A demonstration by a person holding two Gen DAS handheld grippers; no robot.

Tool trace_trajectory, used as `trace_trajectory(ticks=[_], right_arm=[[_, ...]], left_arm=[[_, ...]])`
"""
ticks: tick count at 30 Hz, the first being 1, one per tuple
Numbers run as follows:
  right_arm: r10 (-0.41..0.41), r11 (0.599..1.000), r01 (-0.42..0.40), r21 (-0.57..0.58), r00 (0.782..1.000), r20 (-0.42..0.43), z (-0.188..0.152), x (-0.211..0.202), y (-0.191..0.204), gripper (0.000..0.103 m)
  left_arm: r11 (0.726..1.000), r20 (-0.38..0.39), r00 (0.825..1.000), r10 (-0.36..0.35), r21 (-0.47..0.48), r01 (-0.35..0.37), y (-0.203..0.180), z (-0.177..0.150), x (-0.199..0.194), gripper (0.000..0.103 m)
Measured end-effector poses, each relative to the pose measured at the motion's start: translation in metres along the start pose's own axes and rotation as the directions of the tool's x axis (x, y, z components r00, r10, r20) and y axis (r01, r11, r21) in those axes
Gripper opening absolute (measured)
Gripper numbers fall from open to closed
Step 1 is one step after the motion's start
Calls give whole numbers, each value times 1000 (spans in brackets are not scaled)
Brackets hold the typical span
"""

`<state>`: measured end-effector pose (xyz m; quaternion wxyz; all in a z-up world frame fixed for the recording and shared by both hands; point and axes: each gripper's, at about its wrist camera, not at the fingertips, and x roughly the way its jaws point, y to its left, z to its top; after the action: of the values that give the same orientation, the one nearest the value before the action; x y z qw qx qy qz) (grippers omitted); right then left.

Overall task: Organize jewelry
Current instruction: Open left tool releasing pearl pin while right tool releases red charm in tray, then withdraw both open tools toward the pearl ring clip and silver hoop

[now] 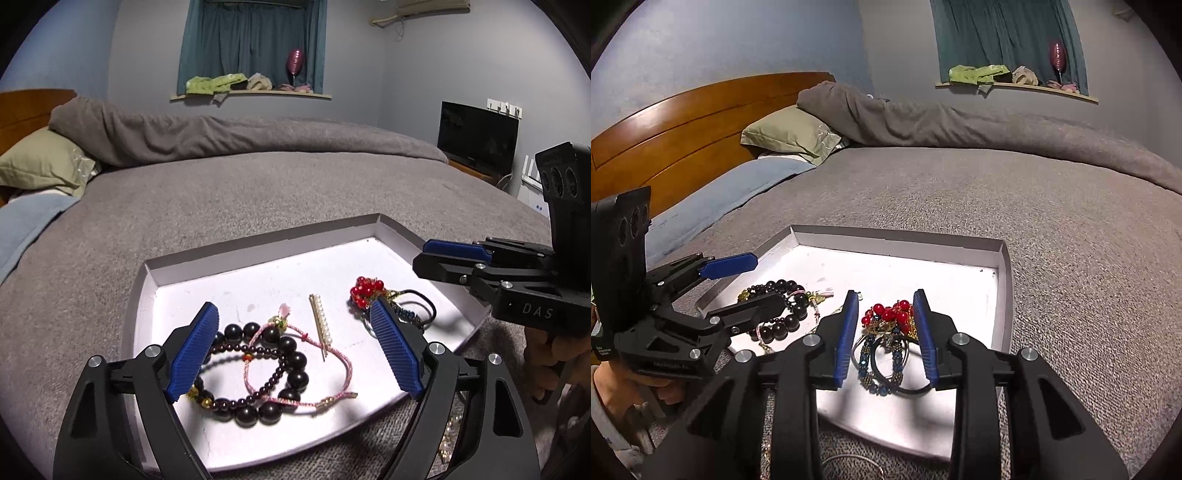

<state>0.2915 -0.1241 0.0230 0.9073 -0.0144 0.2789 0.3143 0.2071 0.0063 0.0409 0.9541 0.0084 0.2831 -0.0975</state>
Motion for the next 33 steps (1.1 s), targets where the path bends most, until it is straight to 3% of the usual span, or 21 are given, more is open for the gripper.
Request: trace_trajectory(ticks=[12, 25, 33], right_arm=[[-13, 1000, 13, -18, 1000, 12, -13, -20, 7, 43], [-29, 999, 29, -26, 1000, 10, -36, -49, 10, 43], [-46, 999, 46, -21, 999, -6, -51, -62, 5, 43]], left_arm=[[1000, 17, 1000, 0, 20, -1, -1, -16, -23, 90], [999, 17, 1000, -3, 43, 3, -3, -33, -43, 90], [994, 19, 999, -49, 98, 47, -21, -49, -57, 90]])
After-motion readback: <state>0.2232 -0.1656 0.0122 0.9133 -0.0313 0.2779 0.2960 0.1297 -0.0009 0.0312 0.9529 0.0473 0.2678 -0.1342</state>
